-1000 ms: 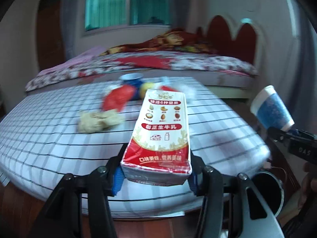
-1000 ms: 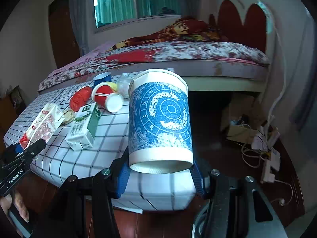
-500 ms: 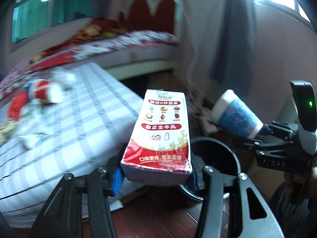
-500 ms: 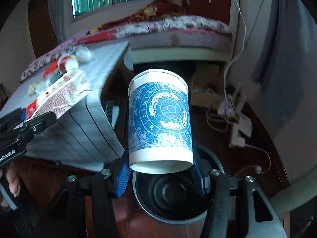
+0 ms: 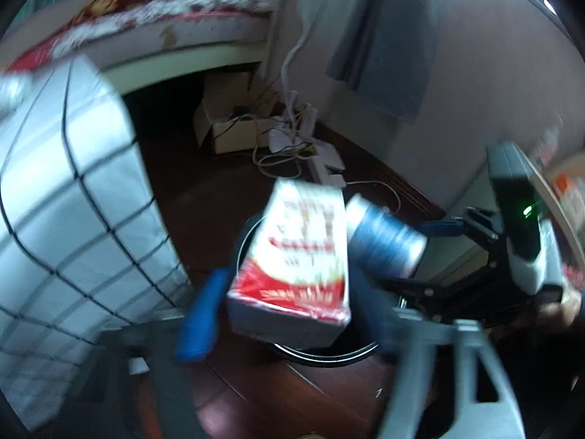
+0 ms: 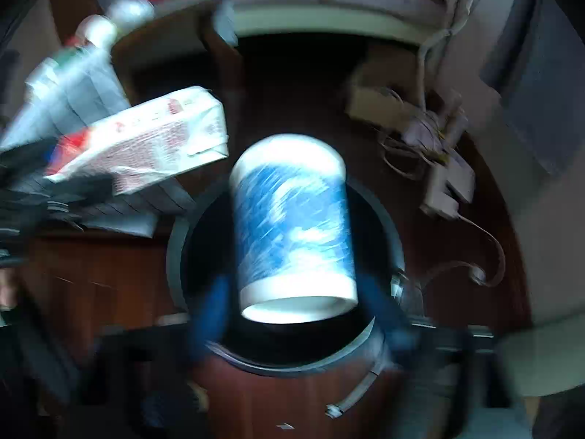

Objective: Collect trash
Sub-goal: 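Carry the carton and cup over the black bin and open both tools, then move both open tools back over the table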

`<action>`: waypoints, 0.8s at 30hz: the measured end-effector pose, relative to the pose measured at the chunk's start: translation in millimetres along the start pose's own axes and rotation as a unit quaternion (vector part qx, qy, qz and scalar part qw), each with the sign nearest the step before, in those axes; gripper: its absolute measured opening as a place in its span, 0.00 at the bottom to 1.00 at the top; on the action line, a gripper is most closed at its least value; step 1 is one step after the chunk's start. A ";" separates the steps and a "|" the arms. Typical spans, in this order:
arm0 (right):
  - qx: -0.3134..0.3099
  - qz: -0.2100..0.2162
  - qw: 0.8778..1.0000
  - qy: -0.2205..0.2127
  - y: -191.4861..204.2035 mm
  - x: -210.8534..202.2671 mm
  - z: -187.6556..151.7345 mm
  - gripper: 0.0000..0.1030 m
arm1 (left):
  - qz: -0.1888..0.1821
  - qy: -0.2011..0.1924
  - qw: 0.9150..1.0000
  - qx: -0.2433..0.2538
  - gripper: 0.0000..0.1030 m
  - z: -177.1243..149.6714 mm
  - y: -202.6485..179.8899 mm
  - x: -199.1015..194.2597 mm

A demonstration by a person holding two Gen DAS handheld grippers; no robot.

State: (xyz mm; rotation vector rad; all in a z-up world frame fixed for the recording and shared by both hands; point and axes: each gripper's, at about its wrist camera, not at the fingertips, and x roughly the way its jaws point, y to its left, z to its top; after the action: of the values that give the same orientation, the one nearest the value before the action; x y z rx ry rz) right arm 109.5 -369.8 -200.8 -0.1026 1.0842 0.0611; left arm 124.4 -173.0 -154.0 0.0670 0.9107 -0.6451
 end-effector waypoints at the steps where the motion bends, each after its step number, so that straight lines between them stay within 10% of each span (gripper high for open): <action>1: 0.015 -0.003 1.000 0.003 -6.5 0.4 -1.3 0.94 | 0.005 -0.001 1.000 -0.009 0.94 -2.5 3.9 -1.4; 10: 0.059 -0.039 0.997 -0.043 -11.9 -27.4 -2.1 0.99 | 0.125 -0.031 0.992 -0.015 0.99 2.2 12.8 -15.3; 24: 0.053 -0.030 0.992 -0.112 25.3 -64.2 21.8 0.99 | 0.159 -0.074 0.984 -0.038 0.99 1.9 32.5 -55.6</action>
State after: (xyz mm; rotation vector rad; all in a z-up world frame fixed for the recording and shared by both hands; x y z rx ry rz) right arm 96.1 -342.2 -135.2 -0.0318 0.8575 -0.0374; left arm 119.1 -120.0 -117.8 0.0927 0.7596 -0.3127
